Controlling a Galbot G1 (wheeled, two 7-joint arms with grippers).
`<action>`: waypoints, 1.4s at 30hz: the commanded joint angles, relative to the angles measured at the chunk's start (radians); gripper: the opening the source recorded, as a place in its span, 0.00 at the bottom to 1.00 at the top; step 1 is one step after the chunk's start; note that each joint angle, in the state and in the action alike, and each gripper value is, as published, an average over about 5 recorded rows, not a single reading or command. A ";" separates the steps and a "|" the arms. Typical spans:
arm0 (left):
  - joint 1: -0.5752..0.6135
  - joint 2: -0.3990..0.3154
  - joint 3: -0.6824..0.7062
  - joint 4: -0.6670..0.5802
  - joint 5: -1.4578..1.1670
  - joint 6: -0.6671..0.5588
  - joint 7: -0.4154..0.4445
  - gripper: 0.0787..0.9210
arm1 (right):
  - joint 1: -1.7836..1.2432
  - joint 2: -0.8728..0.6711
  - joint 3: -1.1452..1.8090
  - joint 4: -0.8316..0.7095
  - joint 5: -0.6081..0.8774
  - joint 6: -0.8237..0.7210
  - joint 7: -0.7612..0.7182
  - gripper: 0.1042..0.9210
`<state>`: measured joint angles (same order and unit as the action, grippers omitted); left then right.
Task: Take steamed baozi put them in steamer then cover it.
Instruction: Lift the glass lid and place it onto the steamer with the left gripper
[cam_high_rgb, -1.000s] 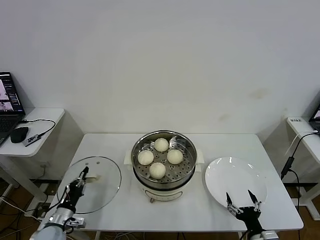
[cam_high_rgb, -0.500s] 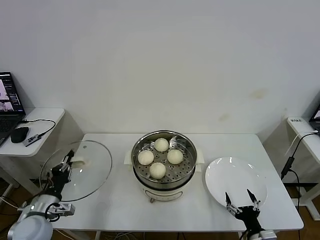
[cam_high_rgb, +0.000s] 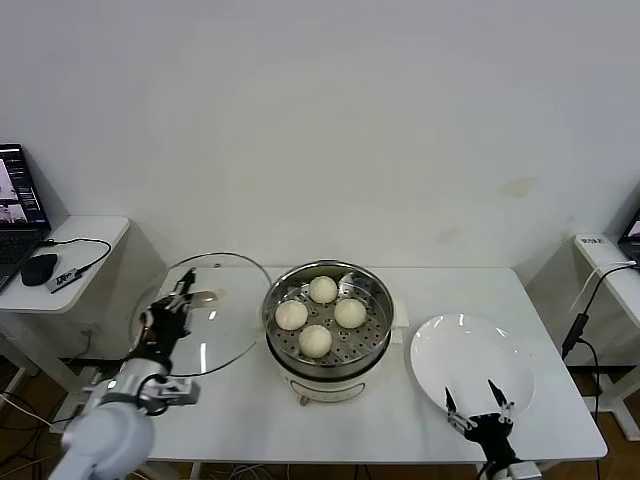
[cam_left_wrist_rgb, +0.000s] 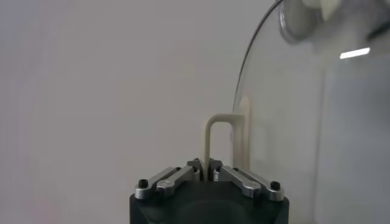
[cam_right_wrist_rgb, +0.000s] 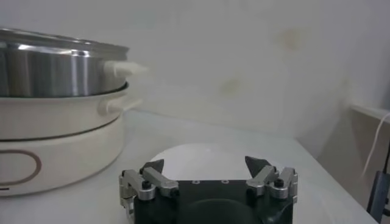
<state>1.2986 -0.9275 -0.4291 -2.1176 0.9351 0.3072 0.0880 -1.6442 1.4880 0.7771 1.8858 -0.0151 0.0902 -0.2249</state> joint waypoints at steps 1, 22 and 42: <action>-0.266 -0.168 0.321 0.035 0.253 0.125 0.136 0.08 | 0.016 0.013 -0.015 -0.039 -0.065 0.010 0.001 0.88; -0.421 -0.401 0.502 0.254 0.417 0.172 0.250 0.08 | 0.025 0.029 -0.040 -0.071 -0.113 0.015 0.002 0.88; -0.402 -0.474 0.515 0.325 0.497 0.150 0.240 0.08 | 0.023 0.027 -0.045 -0.068 -0.105 0.017 0.003 0.88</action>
<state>0.9041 -1.3669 0.0728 -1.8215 1.3995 0.4564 0.3231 -1.6206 1.5150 0.7326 1.8196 -0.1178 0.1058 -0.2224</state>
